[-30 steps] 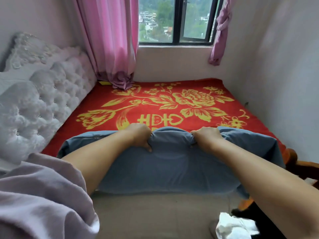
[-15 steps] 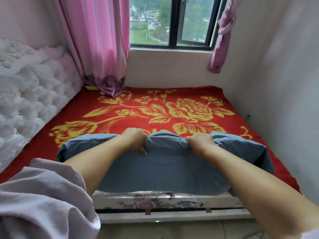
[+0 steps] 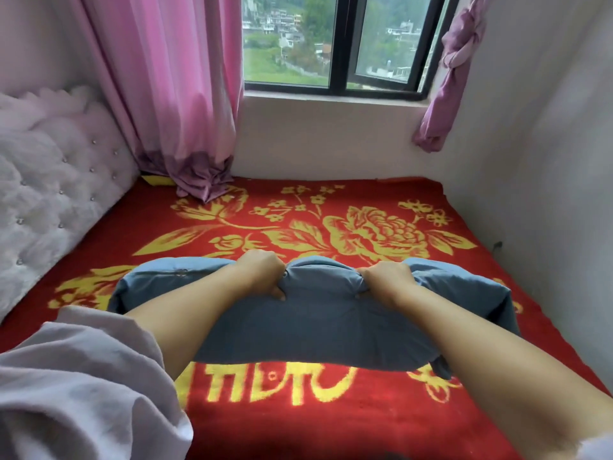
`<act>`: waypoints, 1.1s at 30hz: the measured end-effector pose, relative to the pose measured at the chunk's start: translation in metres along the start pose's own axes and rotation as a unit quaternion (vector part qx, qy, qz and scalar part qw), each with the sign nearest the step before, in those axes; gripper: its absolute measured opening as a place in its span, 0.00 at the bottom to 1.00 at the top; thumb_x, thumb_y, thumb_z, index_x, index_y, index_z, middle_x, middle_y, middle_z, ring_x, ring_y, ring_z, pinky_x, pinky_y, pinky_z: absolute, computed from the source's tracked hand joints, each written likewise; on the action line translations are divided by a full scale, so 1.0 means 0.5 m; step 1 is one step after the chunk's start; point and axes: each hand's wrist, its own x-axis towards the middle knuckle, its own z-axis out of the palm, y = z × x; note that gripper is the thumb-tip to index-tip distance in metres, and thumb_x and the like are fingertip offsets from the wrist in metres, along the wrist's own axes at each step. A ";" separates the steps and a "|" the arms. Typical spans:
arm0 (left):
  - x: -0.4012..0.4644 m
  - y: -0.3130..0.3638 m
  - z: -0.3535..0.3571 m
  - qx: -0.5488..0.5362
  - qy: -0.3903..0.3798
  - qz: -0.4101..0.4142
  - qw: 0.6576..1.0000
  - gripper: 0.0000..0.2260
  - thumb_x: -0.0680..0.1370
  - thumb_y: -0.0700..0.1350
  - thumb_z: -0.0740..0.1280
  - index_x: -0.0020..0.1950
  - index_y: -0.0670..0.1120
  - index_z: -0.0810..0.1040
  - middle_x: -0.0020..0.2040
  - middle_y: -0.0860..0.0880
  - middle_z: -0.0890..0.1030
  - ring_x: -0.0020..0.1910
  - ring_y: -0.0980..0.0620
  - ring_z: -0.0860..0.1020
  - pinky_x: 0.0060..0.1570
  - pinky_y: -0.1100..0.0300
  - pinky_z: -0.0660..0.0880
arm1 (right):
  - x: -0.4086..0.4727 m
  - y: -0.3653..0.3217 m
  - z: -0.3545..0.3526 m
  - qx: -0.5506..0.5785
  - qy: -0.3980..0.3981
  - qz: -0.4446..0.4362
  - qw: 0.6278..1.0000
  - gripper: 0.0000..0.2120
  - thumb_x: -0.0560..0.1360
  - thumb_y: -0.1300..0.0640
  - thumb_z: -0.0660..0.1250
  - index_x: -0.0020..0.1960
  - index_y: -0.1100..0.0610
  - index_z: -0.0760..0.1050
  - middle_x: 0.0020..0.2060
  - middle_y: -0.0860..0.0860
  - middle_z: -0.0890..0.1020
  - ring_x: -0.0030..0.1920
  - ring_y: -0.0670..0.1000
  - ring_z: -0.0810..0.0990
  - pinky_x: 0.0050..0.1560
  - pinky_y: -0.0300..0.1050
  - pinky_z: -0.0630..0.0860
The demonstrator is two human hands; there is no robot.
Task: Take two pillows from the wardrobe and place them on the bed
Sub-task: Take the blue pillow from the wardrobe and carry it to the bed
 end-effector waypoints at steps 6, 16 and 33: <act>0.068 -0.109 0.022 -0.016 0.011 -0.045 0.999 0.22 0.69 0.61 0.70 0.51 0.46 0.78 0.50 0.44 0.81 0.49 0.43 0.80 0.38 0.56 0.69 | 0.175 -0.026 -0.021 0.006 0.034 -0.055 0.998 0.11 0.78 0.50 0.60 0.58 0.49 0.75 0.54 0.54 0.82 0.55 0.57 0.80 0.42 0.46 0.69; 0.254 -0.282 0.073 -0.018 0.005 -0.154 0.988 0.22 0.71 0.60 0.69 0.55 0.45 0.77 0.54 0.43 0.81 0.53 0.42 0.79 0.47 0.53 0.74 | 0.535 -0.060 -0.016 -0.003 0.044 -0.159 0.986 0.12 0.77 0.47 0.60 0.57 0.48 0.76 0.53 0.54 0.82 0.54 0.57 0.80 0.40 0.45 0.68; 0.607 -0.390 0.138 -0.104 -0.095 -0.213 0.967 0.17 0.74 0.57 0.67 0.55 0.45 0.76 0.52 0.43 0.82 0.52 0.42 0.79 0.47 0.53 0.73 | 0.946 0.015 0.066 -0.009 -0.074 -0.253 0.965 0.06 0.77 0.59 0.59 0.52 0.53 0.72 0.48 0.55 0.82 0.49 0.58 0.81 0.36 0.45 0.67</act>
